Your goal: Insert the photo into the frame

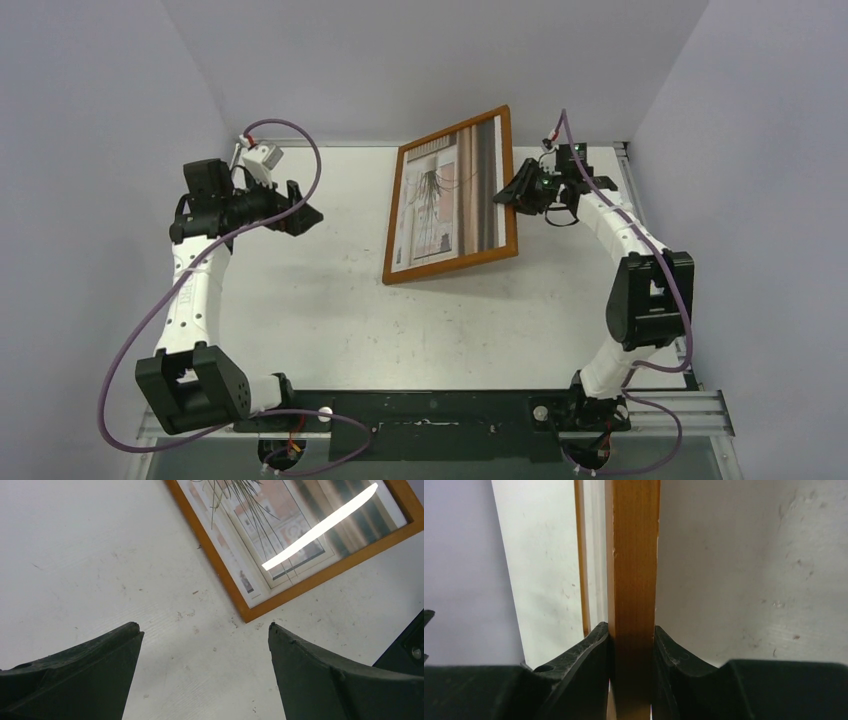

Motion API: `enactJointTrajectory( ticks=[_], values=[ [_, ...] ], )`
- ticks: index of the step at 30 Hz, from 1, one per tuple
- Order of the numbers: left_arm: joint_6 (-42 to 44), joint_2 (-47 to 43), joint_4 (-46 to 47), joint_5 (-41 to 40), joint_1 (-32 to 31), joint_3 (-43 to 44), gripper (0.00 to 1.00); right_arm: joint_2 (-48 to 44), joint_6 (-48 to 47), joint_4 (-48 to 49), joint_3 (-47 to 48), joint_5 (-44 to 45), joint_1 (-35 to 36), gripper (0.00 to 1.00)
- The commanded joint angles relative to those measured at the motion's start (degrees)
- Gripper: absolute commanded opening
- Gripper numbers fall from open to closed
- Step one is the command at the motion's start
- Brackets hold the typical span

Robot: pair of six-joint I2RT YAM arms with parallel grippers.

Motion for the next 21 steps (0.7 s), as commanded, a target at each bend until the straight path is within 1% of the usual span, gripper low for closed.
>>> enactJointTrajectory(
  ticks=[1, 4, 7, 12, 17, 21],
  values=[
    [0.4, -0.7, 3.4, -0.3, -0.2, -0.4, 0.97, -6.6, -1.9, 0.6, -5.0, -1.6, 0.9, 0.06],
    [1.3, -0.4, 3.3, -0.4, -0.2, -2.1, 0.97, -10.9, -1.4, 3.1, -12.4, -2.0, 0.9, 0.06],
    [3.3, -0.1, 2.7, -0.8, -0.2, -4.2, 0.97, -14.6, -0.4, 6.9, -21.4, -4.3, 1.1, 0.06],
    [7.2, 0.9, 0.5, -1.4, -0.4, -7.5, 0.98, -18.3, 2.7, 16.6, -34.5, -9.8, 2.1, 0.08],
    [9.0, 0.8, -0.2, -1.7, -1.3, -10.0, 0.98, -18.8, 1.6, 19.7, -40.4, -7.7, 4.8, 0.20],
    [10.1, 1.2, -1.1, -1.8, -1.6, -10.3, 0.98, -17.9, -1.5, 18.3, -39.9, -4.0, 4.6, 0.29]
  ],
)
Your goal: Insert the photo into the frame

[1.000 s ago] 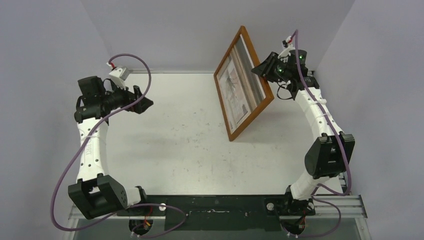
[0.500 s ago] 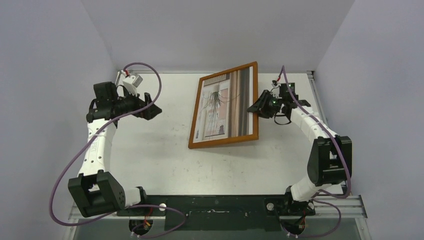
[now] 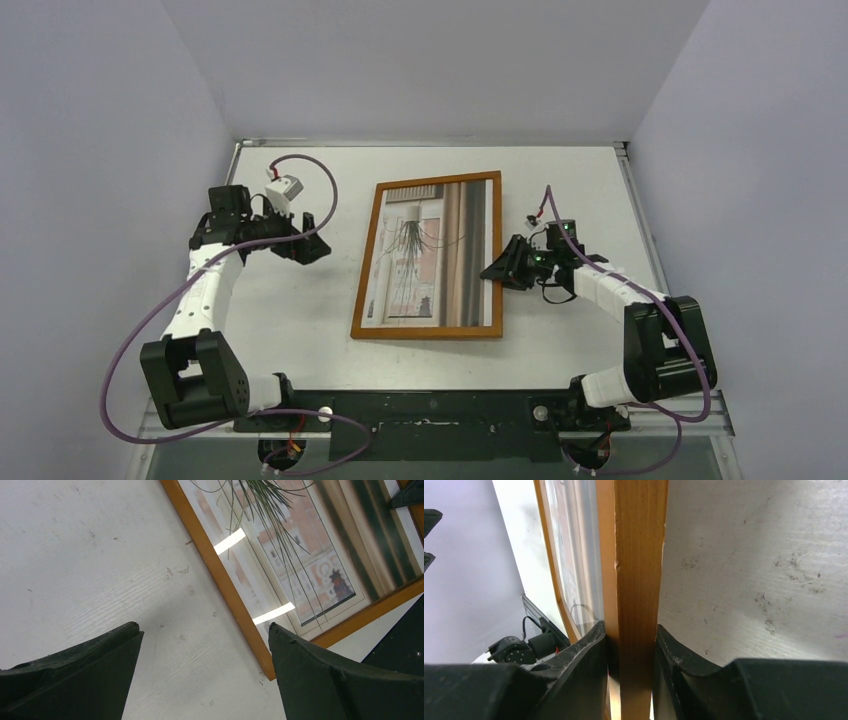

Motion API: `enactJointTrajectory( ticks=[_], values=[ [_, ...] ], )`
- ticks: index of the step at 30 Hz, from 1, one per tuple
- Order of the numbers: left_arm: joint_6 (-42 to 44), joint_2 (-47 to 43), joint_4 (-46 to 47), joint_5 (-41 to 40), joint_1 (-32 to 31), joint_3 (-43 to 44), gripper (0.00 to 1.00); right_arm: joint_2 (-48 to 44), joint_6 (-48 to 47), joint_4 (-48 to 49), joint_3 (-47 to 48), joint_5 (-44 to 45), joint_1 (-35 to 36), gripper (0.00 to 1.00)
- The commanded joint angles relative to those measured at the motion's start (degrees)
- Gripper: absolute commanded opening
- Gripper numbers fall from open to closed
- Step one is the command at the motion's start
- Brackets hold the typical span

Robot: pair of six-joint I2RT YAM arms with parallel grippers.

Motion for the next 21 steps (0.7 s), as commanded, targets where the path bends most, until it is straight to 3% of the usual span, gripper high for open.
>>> enactJointTrajectory(
  ticks=[1, 7, 11, 12, 13, 21],
  values=[
    [3.0, 0.1, -0.6, 0.2, -0.4, 0.4, 0.98, -0.3, -6.5, 1.5, 0.8, 5.9, 0.6, 0.32],
    [4.1, 1.0, -0.9, -0.1, -0.5, -0.6, 0.98, 1.9, -7.6, 2.0, 0.1, 7.8, 0.4, 0.60],
    [4.9, 1.8, -2.0, -0.3, -0.5, -0.6, 0.98, 3.1, -7.7, 2.4, -0.2, 8.5, 0.3, 0.70],
    [5.2, 1.9, -2.4, -0.3, -0.5, -0.5, 0.98, 3.1, -8.0, 2.1, 0.0, 9.0, 0.3, 0.84],
    [5.6, 1.7, -2.6, -0.3, -0.5, -0.4, 0.98, 3.0, -8.4, 1.4, 0.3, 9.6, 0.3, 0.93],
    [5.1, 2.0, -3.8, -1.9, -0.5, 0.2, 0.96, -1.7, -13.6, -10.0, 8.4, 21.2, 0.3, 0.90]
  ],
)
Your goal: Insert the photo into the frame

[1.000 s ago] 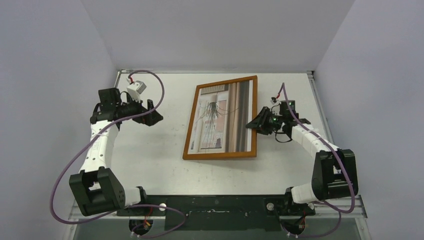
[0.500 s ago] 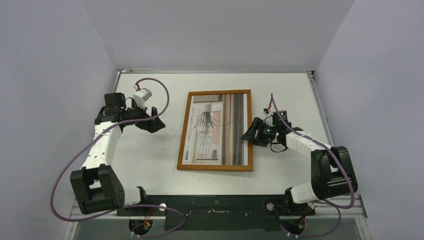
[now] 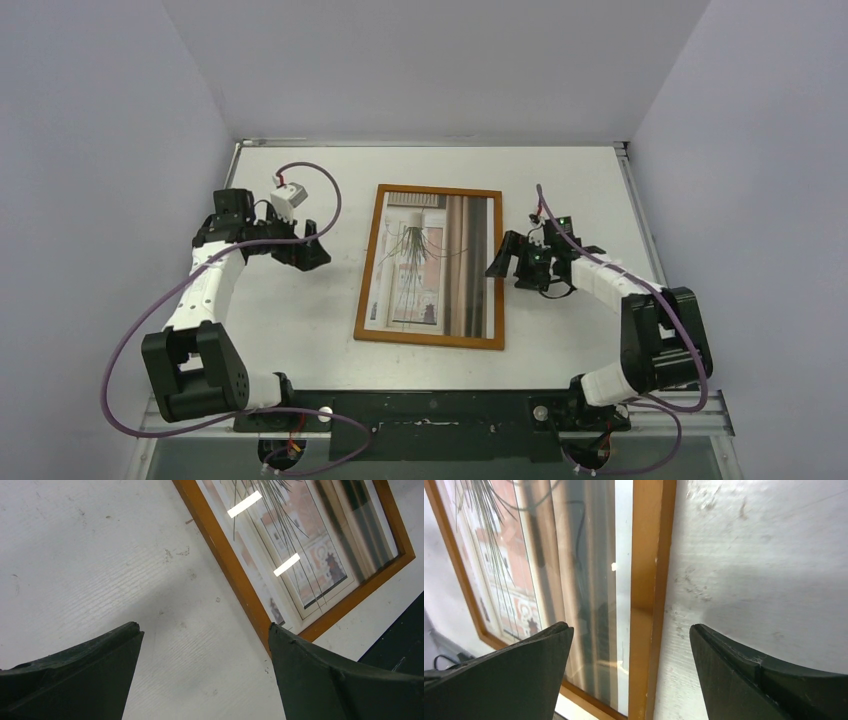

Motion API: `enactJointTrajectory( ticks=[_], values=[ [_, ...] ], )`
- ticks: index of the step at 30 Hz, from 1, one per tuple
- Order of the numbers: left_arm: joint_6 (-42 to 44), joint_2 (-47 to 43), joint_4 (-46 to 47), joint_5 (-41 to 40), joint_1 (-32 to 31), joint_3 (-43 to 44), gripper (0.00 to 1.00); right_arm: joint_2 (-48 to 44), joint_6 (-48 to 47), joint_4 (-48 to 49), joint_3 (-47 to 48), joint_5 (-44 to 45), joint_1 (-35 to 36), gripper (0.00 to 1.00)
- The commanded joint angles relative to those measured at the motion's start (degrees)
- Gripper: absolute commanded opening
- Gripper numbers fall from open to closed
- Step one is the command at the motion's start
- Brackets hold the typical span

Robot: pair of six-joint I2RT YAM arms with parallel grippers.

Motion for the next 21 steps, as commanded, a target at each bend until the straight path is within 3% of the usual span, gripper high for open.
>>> enactJointTrajectory(
  ticks=[1, 4, 6, 10, 12, 15, 21],
  values=[
    [0.0, 0.2, -0.6, -1.7, -0.2, 1.2, 0.96, -5.9, -4.9, -6.4, 7.4, 11.4, 0.0, 0.90],
    [-3.6, 0.9, 3.3, -6.4, -0.1, 1.1, 0.96, -9.4, -6.5, -9.3, 10.5, 24.3, -0.3, 0.90],
    [-8.2, 1.8, 7.2, -12.5, 0.1, 0.8, 0.96, -13.2, -7.3, -4.9, 9.6, 34.2, -0.5, 0.90],
    [-19.5, 2.9, 20.2, -26.4, -0.2, -2.8, 0.96, -23.8, -11.1, 20.3, -4.8, 53.4, -0.7, 0.90],
    [-21.8, 3.3, 27.1, -30.2, -0.2, -5.8, 0.96, -24.6, -13.6, 35.9, -14.3, 60.4, -0.8, 0.90],
    [-26.4, 2.9, 40.0, -31.2, -0.1, -13.0, 0.96, -19.9, -18.1, 56.6, -24.0, 64.1, -1.5, 0.90],
    [-30.9, 2.2, 69.5, -34.8, -0.4, -29.6, 0.96, -9.7, -17.6, 69.0, -25.9, 59.1, -5.5, 0.90]
  ],
)
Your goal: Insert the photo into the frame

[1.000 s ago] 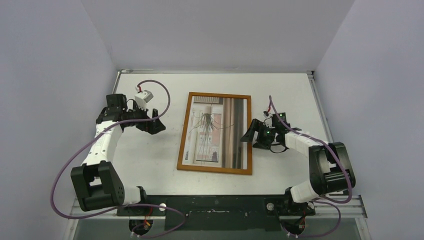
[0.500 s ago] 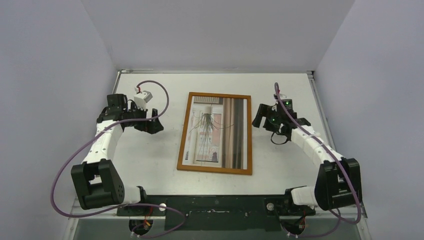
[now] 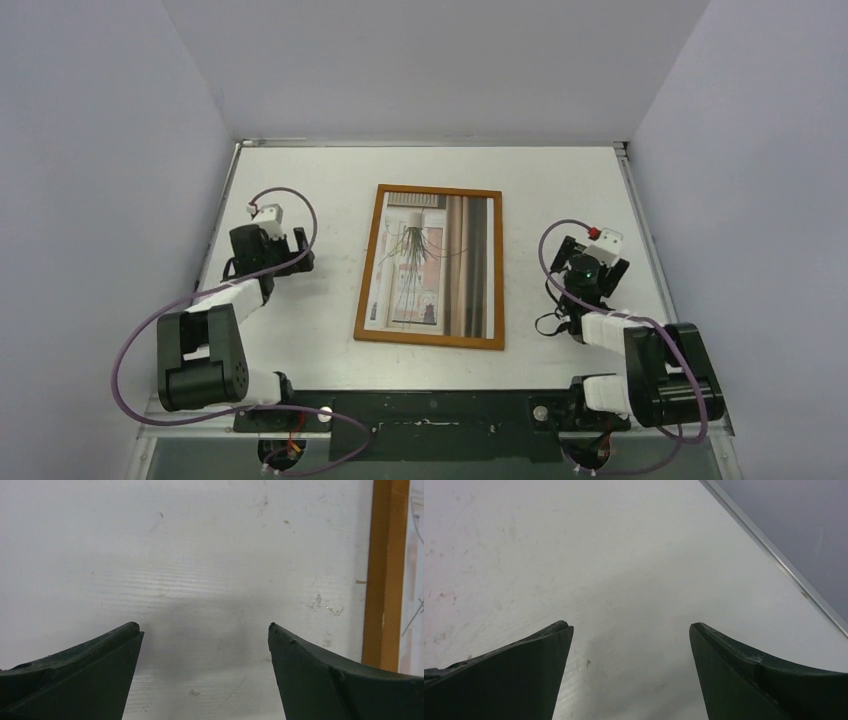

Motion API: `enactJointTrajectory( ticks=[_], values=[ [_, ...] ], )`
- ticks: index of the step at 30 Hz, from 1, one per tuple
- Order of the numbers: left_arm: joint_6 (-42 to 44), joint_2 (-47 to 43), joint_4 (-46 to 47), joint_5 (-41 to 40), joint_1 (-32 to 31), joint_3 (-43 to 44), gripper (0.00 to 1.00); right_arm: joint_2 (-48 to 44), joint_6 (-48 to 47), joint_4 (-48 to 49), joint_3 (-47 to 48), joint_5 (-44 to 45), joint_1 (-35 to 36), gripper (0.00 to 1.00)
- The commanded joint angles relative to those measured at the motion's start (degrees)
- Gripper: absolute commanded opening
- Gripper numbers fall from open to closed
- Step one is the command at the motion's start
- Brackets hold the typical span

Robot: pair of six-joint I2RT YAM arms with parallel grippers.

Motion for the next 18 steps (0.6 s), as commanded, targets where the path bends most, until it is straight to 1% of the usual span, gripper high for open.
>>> enactJointTrajectory(
  ticks=[1, 2, 4, 6, 8, 9, 11, 13, 14, 15, 16, 17, 18],
  values=[
    [-5.0, -0.7, 32.1, -6.2, -0.5, -10.5, 0.96, 4.5, -3.8, 23.5, -0.1, 1.1, -1.6, 0.90],
    [-5.3, -0.6, 37.9, -7.8, -0.5, -12.9, 0.96, 5.0, -3.4, 21.0, 0.8, 0.1, -2.2, 0.90],
    [-6.9, -1.5, 39.6, -8.7, -0.4, -14.4, 0.96, 5.8, -3.3, 20.3, 1.9, -3.0, -3.5, 0.90],
    [-8.0, -1.6, 46.0, -8.8, -0.5, -17.5, 0.96, 6.4, -4.0, 21.3, 0.9, -4.4, -3.6, 0.90],
    [-7.1, -0.1, 56.1, -7.3, -0.9, -21.7, 0.96, 7.4, -4.2, 27.5, -2.5, -4.5, -3.6, 0.90],
    [-6.3, -0.2, 58.4, -7.7, -1.9, -23.4, 0.96, 8.3, -4.3, 31.1, -4.2, -4.4, -3.6, 0.90],
    [-4.8, 1.3, 64.0, -11.9, -4.6, -26.6, 0.96, 10.6, -5.1, 36.1, -6.0, -4.9, -3.6, 0.90],
    [-4.5, 6.3, 77.5, -12.6, -5.1, -30.0, 0.96, 13.9, -6.9, 39.6, -6.2, -5.9, -2.5, 0.90],
    [-3.9, 4.8, 75.8, -11.8, -5.3, -30.1, 0.96, 15.8, -8.4, 41.4, -5.9, -7.2, -1.7, 0.90],
    [-3.7, 2.9, 70.4, -12.6, -5.9, -29.1, 0.96, 18.8, -11.3, 42.8, -5.5, -9.5, -0.2, 0.90],
    [-4.1, 3.3, 66.6, -15.0, -6.2, -26.7, 0.96, 21.8, -14.1, 45.1, -4.5, -8.4, 2.3, 0.90],
    [-4.5, 4.9, 64.5, -14.8, -5.8, -24.2, 0.96, 20.9, -15.2, 38.3, -2.0, -7.6, 3.9, 0.90],
    [-3.8, 4.7, 59.2, -15.8, -6.4, -22.1, 0.96, 20.9, -12.7, 36.4, -0.7, -11.1, 0.5, 0.90]
  ],
)
